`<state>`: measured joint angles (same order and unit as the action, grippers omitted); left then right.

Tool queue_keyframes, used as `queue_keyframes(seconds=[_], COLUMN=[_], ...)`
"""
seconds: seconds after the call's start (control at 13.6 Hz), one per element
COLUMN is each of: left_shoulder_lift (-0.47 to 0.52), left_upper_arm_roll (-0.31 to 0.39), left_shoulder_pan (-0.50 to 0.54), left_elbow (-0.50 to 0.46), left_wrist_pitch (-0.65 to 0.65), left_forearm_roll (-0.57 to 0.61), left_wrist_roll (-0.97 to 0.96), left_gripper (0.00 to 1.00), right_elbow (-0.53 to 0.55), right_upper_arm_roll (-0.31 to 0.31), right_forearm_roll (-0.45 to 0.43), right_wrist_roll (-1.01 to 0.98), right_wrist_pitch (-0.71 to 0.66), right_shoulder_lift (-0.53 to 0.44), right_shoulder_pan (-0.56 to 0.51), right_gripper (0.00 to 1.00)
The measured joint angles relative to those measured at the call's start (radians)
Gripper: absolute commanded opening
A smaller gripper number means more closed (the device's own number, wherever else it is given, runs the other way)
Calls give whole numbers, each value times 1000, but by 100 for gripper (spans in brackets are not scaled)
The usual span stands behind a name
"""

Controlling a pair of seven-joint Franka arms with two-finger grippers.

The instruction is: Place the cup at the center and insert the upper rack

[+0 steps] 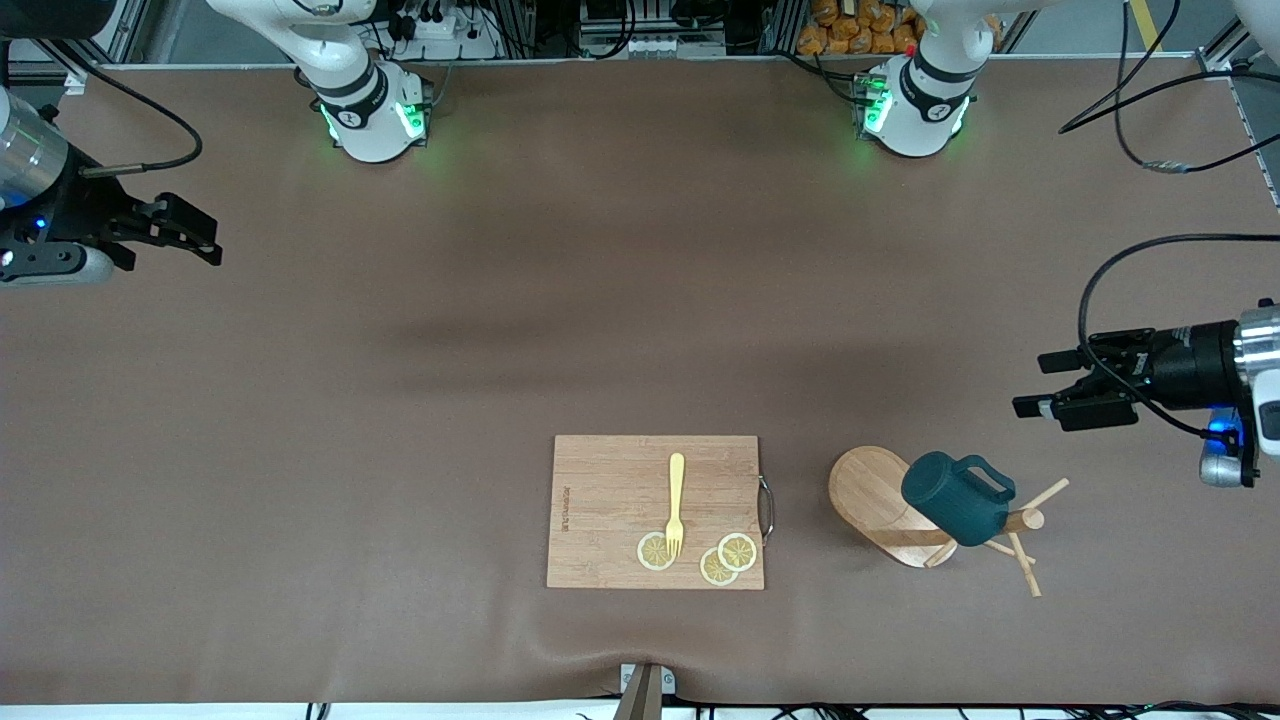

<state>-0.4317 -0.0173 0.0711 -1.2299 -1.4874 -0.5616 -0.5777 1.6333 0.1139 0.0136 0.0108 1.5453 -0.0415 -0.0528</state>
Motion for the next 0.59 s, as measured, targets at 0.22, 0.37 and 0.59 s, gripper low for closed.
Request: queue_keyframes(seconds=[0.22,0.37,0.59], left_shoulder_lift=[45,74,100], left_upper_arm_roll=[-12,-30,-29], left_shoulder_pan=[-59,-83,-93], left_elbow=[0,-2,-15], left_wrist_pitch=[0,0,3], left_forearm_roll=[212,298,354], left_wrist_roll=[41,73,157], left_gripper=[100,100,100], right_elbow=[0,0,0], right_upper_arm_roll=[0,0,0], right_forearm_roll=[0,0,0], right_wrist_roll=[0,0,0], right_wrist_pitch=[0,1,2], right_shoulder_lift=[0,0,0], right_shoulder_pan=[0,0,0], right_gripper=[100,100,100])
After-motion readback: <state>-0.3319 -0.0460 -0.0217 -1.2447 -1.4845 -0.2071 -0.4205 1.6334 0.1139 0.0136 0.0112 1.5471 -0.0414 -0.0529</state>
